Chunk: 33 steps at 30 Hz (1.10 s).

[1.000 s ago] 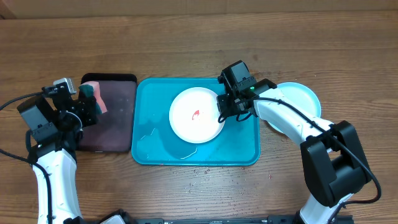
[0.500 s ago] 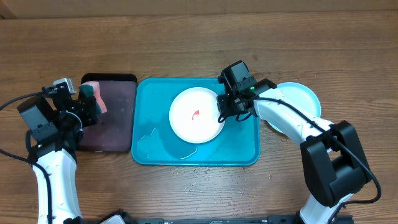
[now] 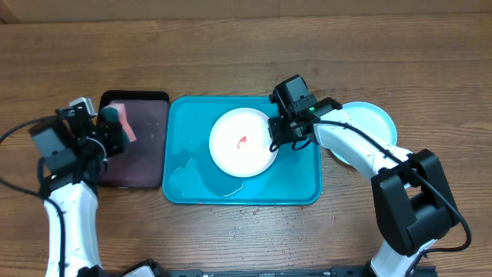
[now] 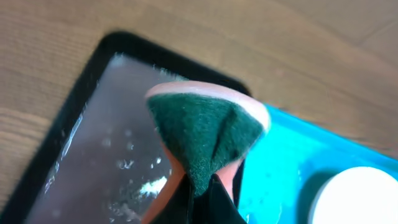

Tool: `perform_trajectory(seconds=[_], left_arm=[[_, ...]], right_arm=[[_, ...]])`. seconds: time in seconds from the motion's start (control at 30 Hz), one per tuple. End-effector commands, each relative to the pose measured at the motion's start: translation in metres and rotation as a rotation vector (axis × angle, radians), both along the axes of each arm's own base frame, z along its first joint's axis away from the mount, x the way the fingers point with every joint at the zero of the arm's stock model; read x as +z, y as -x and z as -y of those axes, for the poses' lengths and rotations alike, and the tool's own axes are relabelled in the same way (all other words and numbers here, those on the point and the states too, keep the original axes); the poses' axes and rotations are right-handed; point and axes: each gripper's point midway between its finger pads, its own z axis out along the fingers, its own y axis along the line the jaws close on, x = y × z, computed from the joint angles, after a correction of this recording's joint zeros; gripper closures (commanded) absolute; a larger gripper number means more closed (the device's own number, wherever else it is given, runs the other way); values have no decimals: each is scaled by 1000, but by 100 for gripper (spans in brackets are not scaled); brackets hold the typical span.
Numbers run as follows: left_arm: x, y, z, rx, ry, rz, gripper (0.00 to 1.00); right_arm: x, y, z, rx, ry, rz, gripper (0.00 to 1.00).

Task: Clean dirty plates on tray and stack at the side
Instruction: 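Dip the sponge in the basin water with the left gripper, then scrub the white plate with the sponge while right gripper holds it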

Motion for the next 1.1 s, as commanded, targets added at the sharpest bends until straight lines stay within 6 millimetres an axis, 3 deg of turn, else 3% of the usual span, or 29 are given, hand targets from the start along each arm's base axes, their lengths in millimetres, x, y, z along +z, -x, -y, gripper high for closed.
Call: perform_trajectory(seconds=[0.0, 0.1, 0.2, 0.33, 0.47, 0.57, 0.67, 0.93, 1.07], left_arm=[[-31, 4, -5, 126, -72, -142, 96], [-54, 5, 14, 94, -109, -231, 96], [-59, 3, 37, 24, -110, -271, 96], [-38, -5, 80, -104, -94, -284, 96], [-13, -12, 148, -287, -35, -233, 96], [-10, -12, 190, -341, 7, -216, 96], [-20, -7, 226, -368, 55, -245, 96], [-61, 8, 299, -447, 189, -359, 96], [-81, 9, 317, -436, 220, -394, 96]], right_arm=[[16, -8, -5, 8, -11, 46, 96], [14, -5, -3, 7, -6, 33, 96], [12, -1, -1, 8, 4, 15, 96], [8, 3, 1, 6, 10, -1, 96], [9, 5, -3, 13, -12, -10, 96], [9, 6, -3, 10, -14, -15, 96], [9, 6, -3, -1, -17, -20, 96], [6, 12, 0, -63, -19, -64, 96], [6, 12, 0, -67, -19, -67, 96]])
